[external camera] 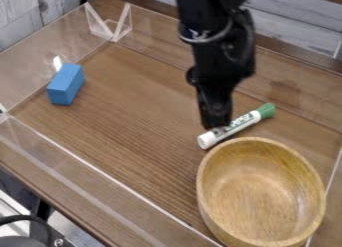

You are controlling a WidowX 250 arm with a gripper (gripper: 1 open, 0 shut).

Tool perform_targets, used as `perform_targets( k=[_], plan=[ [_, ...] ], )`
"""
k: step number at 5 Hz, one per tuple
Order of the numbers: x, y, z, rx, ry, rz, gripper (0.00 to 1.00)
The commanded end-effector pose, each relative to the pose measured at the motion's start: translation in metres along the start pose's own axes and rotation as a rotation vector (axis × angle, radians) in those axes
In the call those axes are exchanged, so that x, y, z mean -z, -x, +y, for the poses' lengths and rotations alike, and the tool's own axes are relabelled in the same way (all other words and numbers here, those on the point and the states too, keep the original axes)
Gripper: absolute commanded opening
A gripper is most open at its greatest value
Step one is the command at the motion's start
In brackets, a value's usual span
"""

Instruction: Remove the green marker from inside the brown bowl and put it on the table

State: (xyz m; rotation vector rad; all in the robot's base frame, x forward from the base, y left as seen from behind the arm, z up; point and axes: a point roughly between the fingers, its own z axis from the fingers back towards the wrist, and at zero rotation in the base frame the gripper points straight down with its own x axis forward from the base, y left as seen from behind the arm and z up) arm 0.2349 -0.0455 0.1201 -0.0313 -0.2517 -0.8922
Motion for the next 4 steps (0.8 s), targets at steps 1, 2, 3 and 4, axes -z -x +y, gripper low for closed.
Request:
perform_targets(
  k=[1,2,3,4],
  plan=[
    [-0.005,-0.004,0.016,-0.011,-0.041,-0.026,1.00],
    [0.002,-0.005,0.019,-0.015,-0.045,-0.027,1.00],
    [0.010,-0.010,0.023,-0.023,-0.051,-0.030,1.00],
    [0.019,-0.016,0.029,-0.030,-0.057,-0.035,1.00]
  ],
)
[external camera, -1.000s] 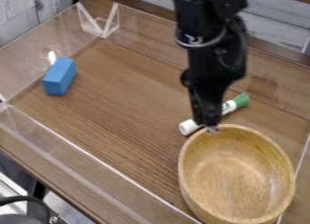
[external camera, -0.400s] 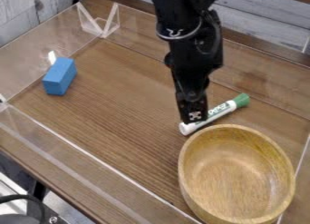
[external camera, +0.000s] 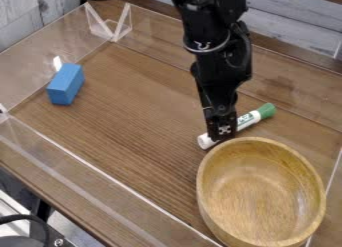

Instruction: Remove the green marker from inside the brown bowl and put it on the table

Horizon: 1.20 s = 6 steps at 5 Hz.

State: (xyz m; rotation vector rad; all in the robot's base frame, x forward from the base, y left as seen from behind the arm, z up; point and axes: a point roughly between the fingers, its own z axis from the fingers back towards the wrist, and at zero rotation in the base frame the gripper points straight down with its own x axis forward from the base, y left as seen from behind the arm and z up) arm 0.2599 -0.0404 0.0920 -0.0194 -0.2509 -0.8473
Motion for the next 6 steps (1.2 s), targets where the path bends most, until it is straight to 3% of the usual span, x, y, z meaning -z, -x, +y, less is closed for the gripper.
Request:
perform_targets(
  k=[1,6],
  plan=[
    [-0.004,-0.016,0.012,0.009,-0.045,-0.047,1.00],
    [0.037,-0.022,0.028,0.004,-0.050,-0.062,1.00]
  ],
)
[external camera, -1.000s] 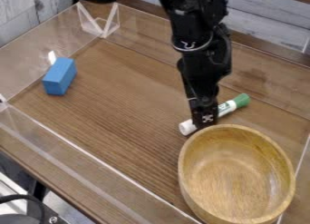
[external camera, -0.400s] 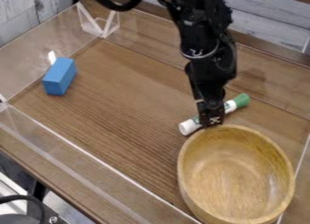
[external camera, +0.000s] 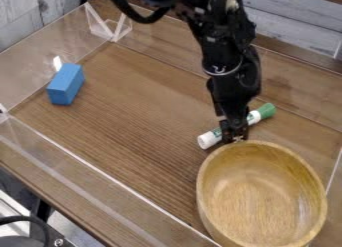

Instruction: Remove the green marker from inside the brown bowl and put it on the table

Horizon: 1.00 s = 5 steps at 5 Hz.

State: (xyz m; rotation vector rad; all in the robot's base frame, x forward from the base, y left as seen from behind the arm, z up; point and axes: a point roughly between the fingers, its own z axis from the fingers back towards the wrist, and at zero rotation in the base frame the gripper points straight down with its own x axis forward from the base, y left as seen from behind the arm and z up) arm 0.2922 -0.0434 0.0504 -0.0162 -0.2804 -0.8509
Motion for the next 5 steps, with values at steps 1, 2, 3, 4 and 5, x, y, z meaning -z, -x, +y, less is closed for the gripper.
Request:
perform_targets(
  k=[1,2,3,4,5],
  plan=[
    [-0.004,-0.009,0.012,0.003,-0.035,-0.040,1.00],
    [0.001,-0.008,0.013,0.002,-0.034,-0.041,0.00],
    [-0.004,-0.006,0.016,-0.031,-0.037,-0.034,0.00],
    [-0.007,-0.005,0.016,-0.052,-0.032,-0.027,0.00],
    [-0.010,-0.004,0.017,-0.077,-0.029,-0.023,0.00]
  ],
)
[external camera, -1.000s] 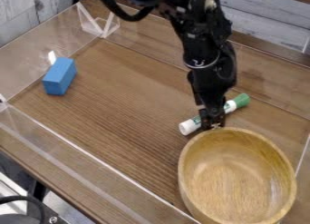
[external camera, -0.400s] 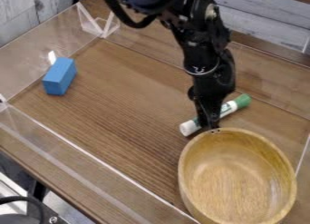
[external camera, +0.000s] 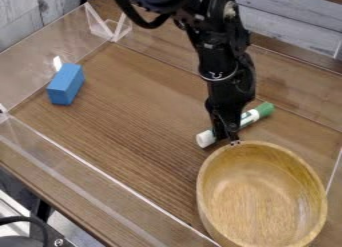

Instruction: Remove the green marker from inside the brown bowl and put it on the table

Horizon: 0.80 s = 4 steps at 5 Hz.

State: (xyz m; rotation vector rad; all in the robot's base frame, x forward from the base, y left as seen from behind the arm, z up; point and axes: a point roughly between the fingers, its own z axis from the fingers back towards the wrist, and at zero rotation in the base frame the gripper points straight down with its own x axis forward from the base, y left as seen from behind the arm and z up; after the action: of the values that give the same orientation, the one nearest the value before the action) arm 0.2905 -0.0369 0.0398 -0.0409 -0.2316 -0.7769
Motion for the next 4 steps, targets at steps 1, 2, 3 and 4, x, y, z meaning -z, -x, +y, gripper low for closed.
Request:
perform_targets(
  k=[1,2,3,4],
  plan=[
    [-0.022,-0.012,0.014,-0.021,-0.055,-0.058,0.00],
    [-0.028,-0.014,0.015,-0.007,-0.049,-0.053,0.00],
    [-0.033,-0.017,0.017,0.004,-0.042,-0.055,0.00],
    [-0.036,-0.018,0.018,0.012,-0.034,-0.054,0.00]
  ],
)
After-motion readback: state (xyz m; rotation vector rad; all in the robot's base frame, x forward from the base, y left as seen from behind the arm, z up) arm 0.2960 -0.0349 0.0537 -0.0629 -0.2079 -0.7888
